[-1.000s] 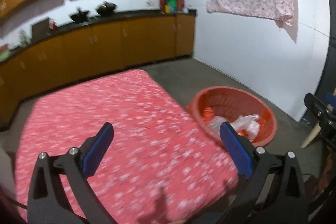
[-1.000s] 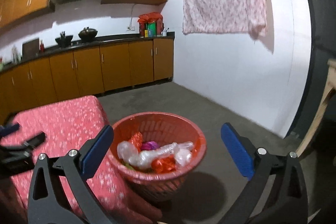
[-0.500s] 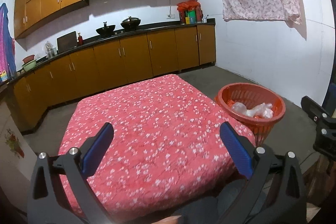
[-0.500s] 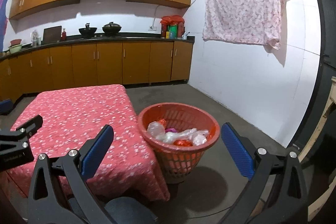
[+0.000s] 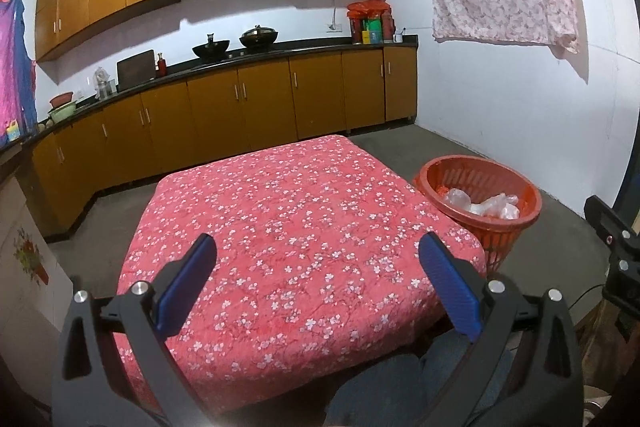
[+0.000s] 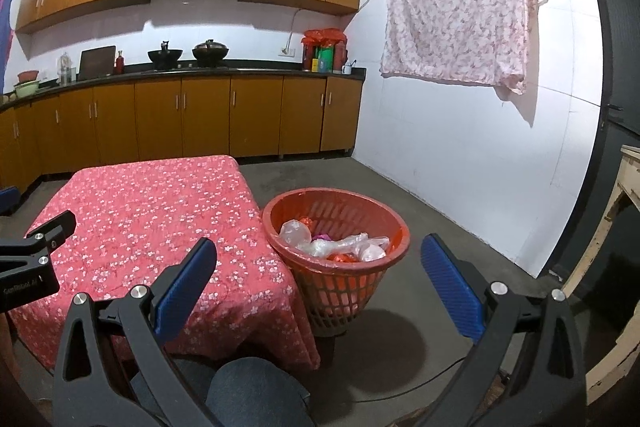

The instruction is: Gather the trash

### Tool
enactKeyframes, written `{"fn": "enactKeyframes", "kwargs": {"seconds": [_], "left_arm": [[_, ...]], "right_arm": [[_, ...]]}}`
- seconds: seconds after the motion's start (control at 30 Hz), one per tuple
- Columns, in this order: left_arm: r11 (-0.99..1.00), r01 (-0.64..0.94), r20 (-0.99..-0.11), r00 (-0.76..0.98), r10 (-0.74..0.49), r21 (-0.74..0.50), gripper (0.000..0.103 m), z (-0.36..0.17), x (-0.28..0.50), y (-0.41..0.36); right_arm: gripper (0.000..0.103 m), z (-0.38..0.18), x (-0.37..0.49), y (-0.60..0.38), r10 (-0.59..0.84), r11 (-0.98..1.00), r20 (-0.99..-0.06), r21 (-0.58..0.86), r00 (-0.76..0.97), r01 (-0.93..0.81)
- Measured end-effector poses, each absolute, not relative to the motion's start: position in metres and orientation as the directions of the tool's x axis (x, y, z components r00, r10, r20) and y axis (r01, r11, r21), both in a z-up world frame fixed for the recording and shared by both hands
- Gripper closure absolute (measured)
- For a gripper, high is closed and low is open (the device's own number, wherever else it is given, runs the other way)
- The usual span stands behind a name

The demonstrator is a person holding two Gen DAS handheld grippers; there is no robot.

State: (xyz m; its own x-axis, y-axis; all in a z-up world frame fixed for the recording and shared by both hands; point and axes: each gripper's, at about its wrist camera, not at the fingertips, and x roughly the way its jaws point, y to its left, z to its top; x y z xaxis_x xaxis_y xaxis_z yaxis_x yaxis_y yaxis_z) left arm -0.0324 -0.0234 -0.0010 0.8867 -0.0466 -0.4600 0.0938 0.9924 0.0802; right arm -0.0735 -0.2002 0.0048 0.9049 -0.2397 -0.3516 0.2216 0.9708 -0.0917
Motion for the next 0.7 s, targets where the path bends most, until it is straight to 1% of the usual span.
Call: {"fn": "enactKeyframes", "kwargs": {"seconds": [0.27, 0.7], "left_arm": [[0.993, 0.109, -0.468, 0.881, -0.072, 0.053, 0.004, 0.0004, -0.033, -0.0209], [0.992, 0.119, -0.471, 0.879, -0.081, 0.051, 0.004, -0.0025, -0.0376, -0.0221]], "right_arm": [[0.002, 0.0072, -0.0768, -0.2001, -0.239, 0.971, -0.344, -0.076, 0.908, 0.226], [0.002, 0.0085, -0.0789, -0.1967, -0.228, 0.973, -0.347, -0.066, 0.909, 0.219]]}}
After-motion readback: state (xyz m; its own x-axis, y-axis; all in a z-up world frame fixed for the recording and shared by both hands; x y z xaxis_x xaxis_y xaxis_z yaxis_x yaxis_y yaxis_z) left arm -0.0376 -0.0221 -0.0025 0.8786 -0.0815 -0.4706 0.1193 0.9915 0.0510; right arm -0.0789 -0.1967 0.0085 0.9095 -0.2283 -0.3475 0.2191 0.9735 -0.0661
